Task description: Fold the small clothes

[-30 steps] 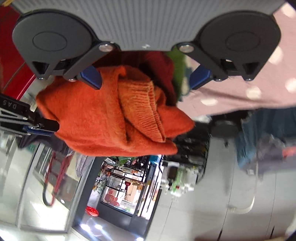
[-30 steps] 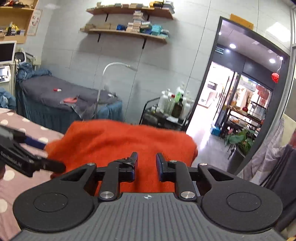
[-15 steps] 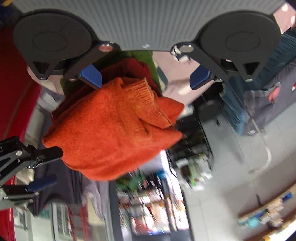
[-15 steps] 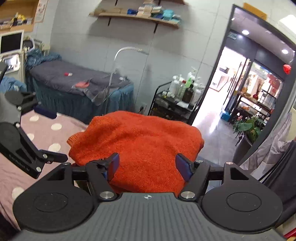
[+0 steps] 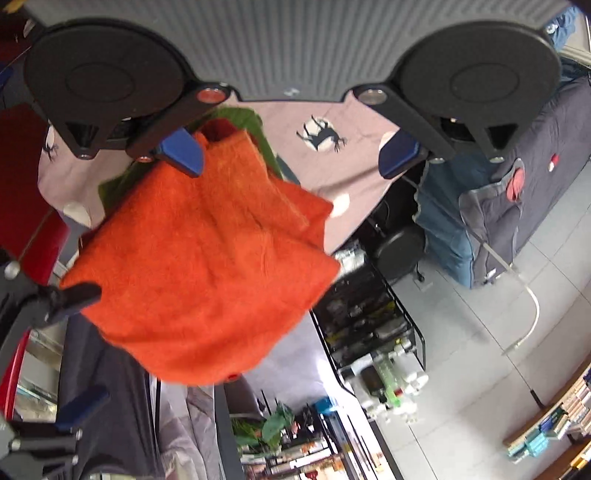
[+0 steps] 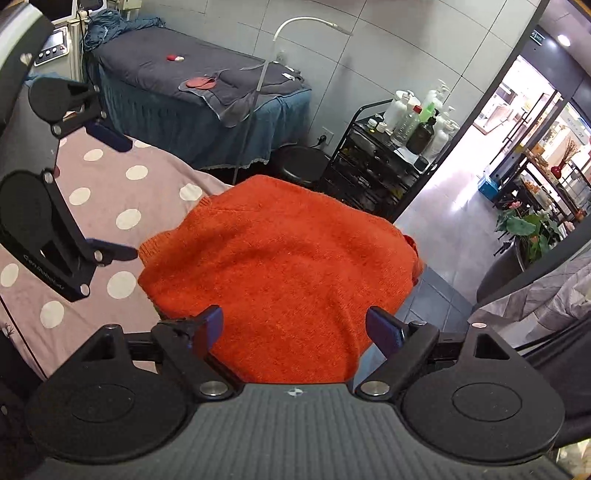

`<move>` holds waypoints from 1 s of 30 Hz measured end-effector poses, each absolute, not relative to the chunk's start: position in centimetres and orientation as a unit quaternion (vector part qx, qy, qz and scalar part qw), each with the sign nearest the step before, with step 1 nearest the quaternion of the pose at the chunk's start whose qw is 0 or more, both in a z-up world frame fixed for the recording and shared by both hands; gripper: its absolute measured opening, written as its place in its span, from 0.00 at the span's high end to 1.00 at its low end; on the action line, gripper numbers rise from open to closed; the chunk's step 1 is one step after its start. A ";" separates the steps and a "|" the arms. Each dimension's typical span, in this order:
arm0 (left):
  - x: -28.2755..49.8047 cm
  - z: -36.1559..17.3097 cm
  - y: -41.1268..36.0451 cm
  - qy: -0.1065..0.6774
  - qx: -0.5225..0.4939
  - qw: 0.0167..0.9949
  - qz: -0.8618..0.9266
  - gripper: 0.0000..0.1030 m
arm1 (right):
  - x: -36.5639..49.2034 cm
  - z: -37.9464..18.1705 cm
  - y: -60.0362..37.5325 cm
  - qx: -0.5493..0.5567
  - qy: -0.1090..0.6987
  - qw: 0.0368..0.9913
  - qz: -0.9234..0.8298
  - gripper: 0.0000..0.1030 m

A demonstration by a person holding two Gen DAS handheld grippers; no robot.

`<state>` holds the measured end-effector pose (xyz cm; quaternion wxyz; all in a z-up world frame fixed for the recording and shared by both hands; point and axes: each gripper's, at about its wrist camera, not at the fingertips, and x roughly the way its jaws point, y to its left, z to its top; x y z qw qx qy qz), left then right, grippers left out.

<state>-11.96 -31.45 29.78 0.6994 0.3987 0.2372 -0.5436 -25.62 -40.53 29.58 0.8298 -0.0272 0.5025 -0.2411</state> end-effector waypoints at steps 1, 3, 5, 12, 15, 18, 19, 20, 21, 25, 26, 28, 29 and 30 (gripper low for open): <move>-11.8 30.1 -31.5 0.240 0.390 0.702 -0.546 0.00 | -25.7 29.6 -40.5 -0.026 0.506 0.828 -0.242 0.00; -11.6 30.1 -31.6 0.248 0.385 0.698 -0.551 0.00 | -25.7 29.5 -40.7 -0.022 0.515 0.822 -0.243 0.00; -11.8 29.9 -32.0 0.250 0.399 0.696 -0.542 0.00 | -25.7 29.3 -40.7 -0.021 0.521 0.818 -0.243 0.00; -12.3 29.2 -32.8 0.241 0.422 0.698 -0.526 0.00 | -25.7 29.6 -40.7 -0.017 0.526 0.818 -0.232 0.00; -12.3 29.3 -32.9 0.240 0.431 0.695 -0.524 0.00 | -25.6 29.7 -40.7 -0.014 0.532 0.815 -0.229 0.00; -12.4 29.2 -32.9 0.238 0.436 0.693 -0.523 0.00 | -25.4 29.4 -40.9 -0.009 0.541 0.811 -0.224 0.00; -12.5 29.1 -33.0 0.238 0.439 0.691 -0.522 0.00 | -25.3 29.2 -41.0 -0.009 0.547 0.807 -0.222 0.00; -12.6 29.0 -33.1 0.238 0.442 0.690 -0.521 0.00 | -25.2 29.1 -41.0 -0.009 0.552 0.803 -0.223 0.00; -12.8 28.9 -33.1 0.235 0.446 0.690 -0.520 0.00 | -25.1 28.9 -41.0 -0.008 0.555 0.801 -0.226 0.00; -13.1 29.0 -32.9 0.227 0.451 0.689 -0.520 0.00 | -25.1 28.9 -41.0 -0.004 0.557 0.800 -0.223 0.00; -13.1 29.1 -32.9 0.227 0.450 0.688 -0.522 0.00 | -25.0 28.9 -41.0 -0.003 0.559 0.799 -0.223 0.00; -13.2 29.2 -32.7 0.223 0.447 0.688 -0.527 0.00 | -25.0 28.7 -40.9 -0.003 0.560 0.797 -0.224 0.00; -13.2 29.3 -32.5 0.219 0.444 0.689 -0.530 0.00 | -25.0 28.7 -40.9 -0.003 0.562 0.796 -0.224 0.00; -13.3 29.3 -32.4 0.216 0.441 0.691 -0.531 0.00 | -24.9 28.6 -40.9 -0.002 0.564 0.795 -0.223 0.00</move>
